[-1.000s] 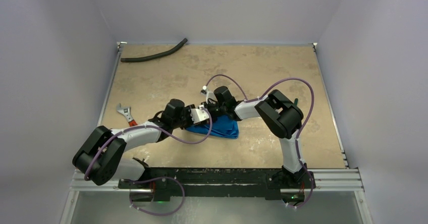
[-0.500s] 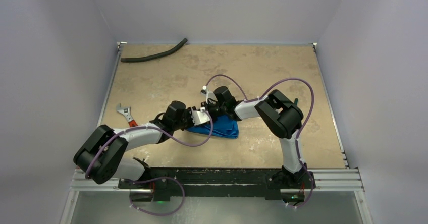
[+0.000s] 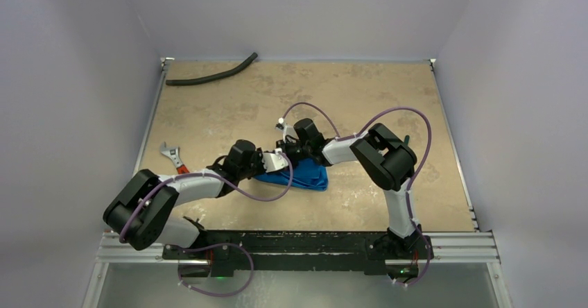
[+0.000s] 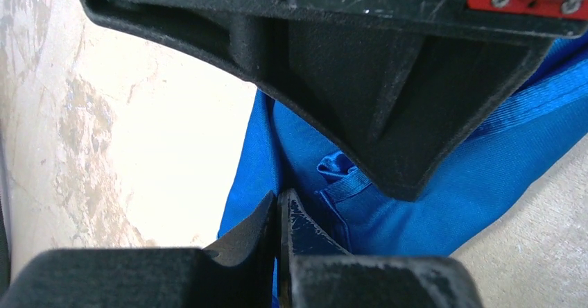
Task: Fold the napkin into a case and place the utensils inside
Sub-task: Stuff the 2/3 rectangle-folded napkin into the folded napkin.
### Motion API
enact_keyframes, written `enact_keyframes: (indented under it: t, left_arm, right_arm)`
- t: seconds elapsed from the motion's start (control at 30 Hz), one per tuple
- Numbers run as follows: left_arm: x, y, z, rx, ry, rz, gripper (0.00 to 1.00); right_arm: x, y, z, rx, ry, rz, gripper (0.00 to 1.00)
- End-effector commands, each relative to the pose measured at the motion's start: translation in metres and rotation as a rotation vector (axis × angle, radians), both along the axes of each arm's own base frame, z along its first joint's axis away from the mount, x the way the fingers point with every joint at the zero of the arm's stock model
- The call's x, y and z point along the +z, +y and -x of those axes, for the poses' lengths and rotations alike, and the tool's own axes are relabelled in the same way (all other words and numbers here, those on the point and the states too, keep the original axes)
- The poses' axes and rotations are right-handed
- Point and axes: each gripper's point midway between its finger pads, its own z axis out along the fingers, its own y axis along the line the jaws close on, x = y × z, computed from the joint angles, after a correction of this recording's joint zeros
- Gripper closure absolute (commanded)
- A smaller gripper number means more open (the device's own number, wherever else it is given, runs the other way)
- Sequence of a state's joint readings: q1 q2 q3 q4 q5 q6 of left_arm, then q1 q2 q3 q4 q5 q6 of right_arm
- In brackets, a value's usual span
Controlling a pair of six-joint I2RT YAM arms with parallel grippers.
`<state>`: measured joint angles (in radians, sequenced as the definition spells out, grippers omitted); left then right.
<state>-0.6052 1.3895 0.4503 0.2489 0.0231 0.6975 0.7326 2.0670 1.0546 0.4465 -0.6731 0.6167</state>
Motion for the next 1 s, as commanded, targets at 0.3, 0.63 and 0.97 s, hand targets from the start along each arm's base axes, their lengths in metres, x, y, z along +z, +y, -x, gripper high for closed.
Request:
enact_keyframes:
  t: [0.3,0.63,0.97]
  left_arm:
    - [0.039,-0.018,-0.017,0.030,-0.051,0.119,1.00]
    - [0.027,-0.016,0.002,-0.011,0.007,0.110,1.00]
    - [0.022,-0.018,0.007,-0.050,0.013,0.107,1.00]
  right_arm:
    - [-0.047,-0.028,0.018,-0.014,0.079,0.177,1.00]
    - [-0.045,-0.029,0.017,-0.019,0.074,0.190,1.00]
    - [-0.023,-0.015,0.003,0.002,0.026,0.145,1.00]
